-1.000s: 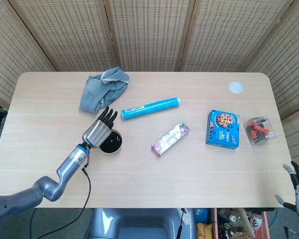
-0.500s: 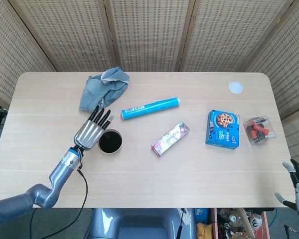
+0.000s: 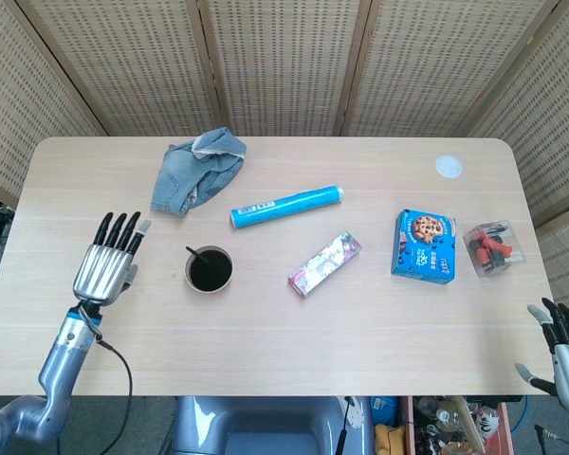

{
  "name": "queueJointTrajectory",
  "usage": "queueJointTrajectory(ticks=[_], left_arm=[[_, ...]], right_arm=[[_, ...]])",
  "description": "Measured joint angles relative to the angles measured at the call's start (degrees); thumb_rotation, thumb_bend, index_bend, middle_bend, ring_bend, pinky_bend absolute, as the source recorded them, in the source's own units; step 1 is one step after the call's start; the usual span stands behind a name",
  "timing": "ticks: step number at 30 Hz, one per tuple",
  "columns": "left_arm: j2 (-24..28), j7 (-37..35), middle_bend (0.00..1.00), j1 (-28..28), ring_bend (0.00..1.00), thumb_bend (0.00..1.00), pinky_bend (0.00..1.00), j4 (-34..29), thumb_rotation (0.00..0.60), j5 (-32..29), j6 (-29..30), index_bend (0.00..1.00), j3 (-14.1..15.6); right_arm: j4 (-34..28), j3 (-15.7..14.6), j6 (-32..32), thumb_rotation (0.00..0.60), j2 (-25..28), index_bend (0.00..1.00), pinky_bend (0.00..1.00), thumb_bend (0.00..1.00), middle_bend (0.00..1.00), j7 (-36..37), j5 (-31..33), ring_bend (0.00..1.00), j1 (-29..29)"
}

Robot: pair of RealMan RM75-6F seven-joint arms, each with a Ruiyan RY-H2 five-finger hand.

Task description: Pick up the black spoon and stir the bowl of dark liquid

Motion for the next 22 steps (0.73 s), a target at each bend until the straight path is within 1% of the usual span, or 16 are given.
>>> queueJointTrajectory(ticks=[5, 9, 12, 16, 22], left_arm=[[1.9, -7.8, 0.00, 5.4, 0.00, 0.41, 0.00, -1.2, 0.600, 1.2, 5.2, 0.00, 2.2], [2.3, -16.3, 0.00, 11.6, 0.00, 0.41, 0.00, 0.3, 0.600, 3.5, 12.0, 0.00, 4.6], [2.3, -20.2, 0.00, 15.8, 0.00, 0.41, 0.00, 1.7, 0.600, 5.2, 16.3, 0.00, 6.1], [2.1, -22.6, 0.00, 19.1, 0.00, 0.41, 0.00, 3.2, 0.600, 6.9, 19.1, 0.00, 7.4], [2.6, -22.7, 0.00, 21.1, 0.00, 0.41, 0.00, 3.1, 0.600, 7.5, 18.7, 0.00, 8.3]], right_arm=[[-0.8, -0.2, 0.2, 0.600, 0.1, 0.17, 0.00, 0.21, 0.15, -0.8, -1.1, 0.00, 0.4], [-1.8, -0.4, 0.4, 0.600, 0.4, 0.17, 0.00, 0.21, 0.15, -1.7, -1.8, 0.00, 0.9], [-2.2, -0.5, 0.4, 0.600, 0.4, 0.17, 0.00, 0.21, 0.15, -2.0, -2.1, 0.00, 1.1], [-2.3, -0.6, 0.4, 0.600, 0.4, 0.17, 0.00, 0.21, 0.15, -2.1, -2.2, 0.00, 1.3], [-2.6, -0.8, 0.5, 0.600, 0.5, 0.17, 0.00, 0.21, 0.15, -2.4, -2.6, 0.00, 1.5]])
